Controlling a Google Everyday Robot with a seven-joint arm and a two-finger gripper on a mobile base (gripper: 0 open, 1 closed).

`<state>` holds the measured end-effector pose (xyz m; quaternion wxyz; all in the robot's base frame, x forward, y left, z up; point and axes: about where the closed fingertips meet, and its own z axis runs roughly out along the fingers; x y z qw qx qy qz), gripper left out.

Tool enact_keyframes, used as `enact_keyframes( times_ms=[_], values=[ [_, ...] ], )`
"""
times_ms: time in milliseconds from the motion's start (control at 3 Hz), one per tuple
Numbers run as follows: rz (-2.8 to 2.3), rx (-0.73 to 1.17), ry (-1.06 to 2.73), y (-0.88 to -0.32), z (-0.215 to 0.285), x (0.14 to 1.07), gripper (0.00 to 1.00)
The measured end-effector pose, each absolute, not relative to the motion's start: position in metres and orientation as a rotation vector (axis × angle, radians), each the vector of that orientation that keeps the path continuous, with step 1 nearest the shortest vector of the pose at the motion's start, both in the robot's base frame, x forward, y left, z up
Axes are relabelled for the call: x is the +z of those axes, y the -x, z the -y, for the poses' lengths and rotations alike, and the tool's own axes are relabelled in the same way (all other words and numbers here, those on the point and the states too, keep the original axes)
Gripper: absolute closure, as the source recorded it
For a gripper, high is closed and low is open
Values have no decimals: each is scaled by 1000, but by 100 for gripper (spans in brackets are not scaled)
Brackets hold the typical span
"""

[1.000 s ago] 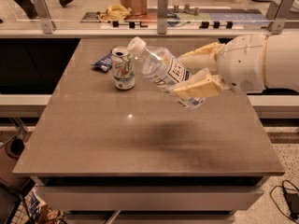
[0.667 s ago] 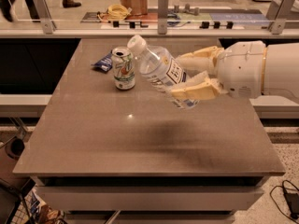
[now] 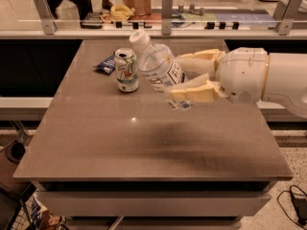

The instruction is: Place blue plastic bottle upright

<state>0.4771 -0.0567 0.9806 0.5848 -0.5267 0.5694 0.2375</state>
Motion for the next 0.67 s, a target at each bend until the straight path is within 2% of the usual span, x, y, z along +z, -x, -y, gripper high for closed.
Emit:
enact_keyframes(
  times_ms=[667],
  values=[
    [-1243,675,1145,-486,40,969,100]
  ],
)
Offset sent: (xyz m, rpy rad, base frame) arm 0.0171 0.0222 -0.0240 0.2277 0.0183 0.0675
